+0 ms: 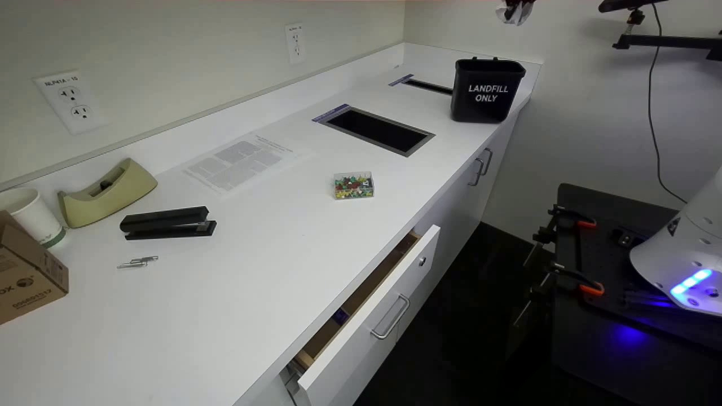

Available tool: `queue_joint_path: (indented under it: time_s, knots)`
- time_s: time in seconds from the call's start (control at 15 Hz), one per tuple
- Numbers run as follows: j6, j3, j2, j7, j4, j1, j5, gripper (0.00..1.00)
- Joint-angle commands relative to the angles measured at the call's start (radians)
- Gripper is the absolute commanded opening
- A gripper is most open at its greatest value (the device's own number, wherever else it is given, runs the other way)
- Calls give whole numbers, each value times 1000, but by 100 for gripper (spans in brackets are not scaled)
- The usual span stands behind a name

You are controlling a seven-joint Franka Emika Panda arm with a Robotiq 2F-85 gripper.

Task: Pick up the paper trash and put it in the bin

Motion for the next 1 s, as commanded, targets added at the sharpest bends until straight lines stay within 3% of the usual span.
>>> queue_joint_path:
  time_s: [0.0, 0.47, 0.93]
  knots:
    - [2, 31, 2, -8, 2, -31, 19, 3]
    - [-175, -39, 151, -72, 155, -66, 141, 2]
    - [-203, -110, 265, -379, 224, -28, 428, 2]
